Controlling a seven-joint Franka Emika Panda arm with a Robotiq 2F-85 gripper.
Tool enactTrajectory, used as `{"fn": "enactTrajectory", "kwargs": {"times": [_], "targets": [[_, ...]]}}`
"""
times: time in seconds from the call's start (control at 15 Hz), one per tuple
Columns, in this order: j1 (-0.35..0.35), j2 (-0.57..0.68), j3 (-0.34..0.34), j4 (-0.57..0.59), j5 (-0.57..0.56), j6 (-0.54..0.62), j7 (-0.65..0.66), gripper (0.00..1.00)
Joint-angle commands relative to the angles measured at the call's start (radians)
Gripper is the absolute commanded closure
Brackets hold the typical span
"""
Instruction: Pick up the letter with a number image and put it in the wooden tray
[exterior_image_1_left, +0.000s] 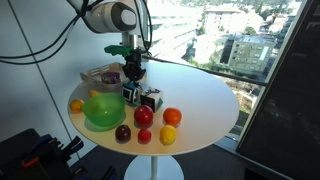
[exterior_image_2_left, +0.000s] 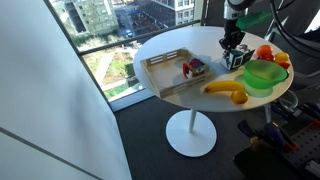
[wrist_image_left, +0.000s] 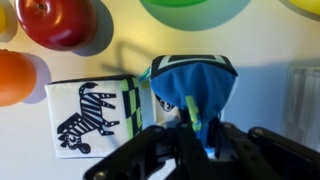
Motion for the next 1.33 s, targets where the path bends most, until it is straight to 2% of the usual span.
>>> {"fn": "enactTrajectory", "kwargs": {"times": [0.0,0.33,0.73,1.13,1.2,1.27], "targets": [[0.019,-0.032,-0.007,0.034,-0.026,-0.074,0.037,0.93],[0.036,-0.06,0.006,0.084,-0.014,-0.128,0.056,0.94],[0.075,-0.046,0.028,0.204,-0.016,-0.203,0.081,0.94],[0.109,-0.011,0.037,0.301,-0.027,-0.213,0.147,0.94],[0.098,-0.041,0.04,0.241,-0.004,-0.174,0.112,0.94],[0.1,-0.038,0.041,0.246,-0.004,-0.175,0.114,0.84]]}}
